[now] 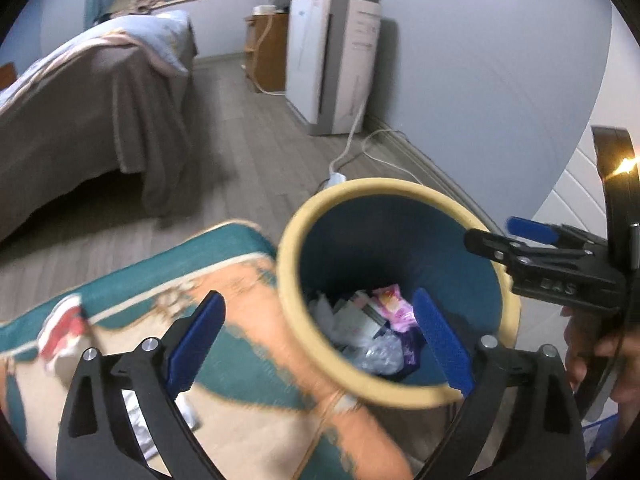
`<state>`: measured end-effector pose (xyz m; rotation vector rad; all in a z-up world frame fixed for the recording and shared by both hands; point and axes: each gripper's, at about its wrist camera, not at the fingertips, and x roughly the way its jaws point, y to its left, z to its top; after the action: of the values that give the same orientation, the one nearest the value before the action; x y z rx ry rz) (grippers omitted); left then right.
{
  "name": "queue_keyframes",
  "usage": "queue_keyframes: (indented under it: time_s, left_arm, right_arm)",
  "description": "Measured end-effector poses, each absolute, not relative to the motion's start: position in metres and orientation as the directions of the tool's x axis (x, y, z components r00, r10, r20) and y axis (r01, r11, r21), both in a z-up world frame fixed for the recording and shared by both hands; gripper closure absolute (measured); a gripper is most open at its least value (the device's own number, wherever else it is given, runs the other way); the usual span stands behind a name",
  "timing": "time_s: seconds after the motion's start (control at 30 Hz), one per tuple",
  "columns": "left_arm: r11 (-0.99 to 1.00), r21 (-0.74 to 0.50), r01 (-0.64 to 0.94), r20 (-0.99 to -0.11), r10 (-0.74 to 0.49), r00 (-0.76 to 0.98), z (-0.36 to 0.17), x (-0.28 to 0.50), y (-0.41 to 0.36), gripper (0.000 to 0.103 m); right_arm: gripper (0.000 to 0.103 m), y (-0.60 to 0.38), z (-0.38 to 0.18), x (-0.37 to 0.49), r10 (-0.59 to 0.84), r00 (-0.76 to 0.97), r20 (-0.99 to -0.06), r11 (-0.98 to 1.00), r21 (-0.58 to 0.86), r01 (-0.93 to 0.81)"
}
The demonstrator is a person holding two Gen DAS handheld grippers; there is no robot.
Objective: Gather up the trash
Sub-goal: 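Withdraw both open tools from the bin back over the rug, then grasp the silver blister pack with right tool while left tool grasps white tissue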
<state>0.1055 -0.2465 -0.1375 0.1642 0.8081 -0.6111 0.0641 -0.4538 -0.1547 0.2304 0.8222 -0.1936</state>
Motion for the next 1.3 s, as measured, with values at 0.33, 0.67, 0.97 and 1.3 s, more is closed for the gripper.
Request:
queue_keyframes:
  time_s: [0.33,0.67,0.97,1.3]
  left_arm:
    - [0.904,-0.036,0.426,-0.706,-0.325,0.629,-0.111,0.074,-0.148,0.007]
    - [0.976,-0.026,0.217,-0.77,-0.158,0.618,-0.139,0.05,-0.027,0.007]
    - [0.98,-0.041,0.195,-0.837,-0.14,0.529,-0.189,0.036,0.002,0.007]
    - [0.956,-0.073,0.286,-0.841,-0.213,0.498,-0.218,0.046,-0.013,0.024]
  right_arm:
    - [0.006,-0.384,-0.134,0.055,-0.046,0.684,-0.728,0.985,0.081,0.152]
    - [0.006,-0.292,-0.135,0.071,0.039,0.678,-0.734,0.998,0.057,0.004]
    - [0.006,-0.217,-0.157,0.084,0.097,0.635,-0.766,0.991,0.015,-0.132]
    - [0.006,-0.184,-0.2,0.109,0.11,0.544,-0.832,0.983,0.011,-0.181]
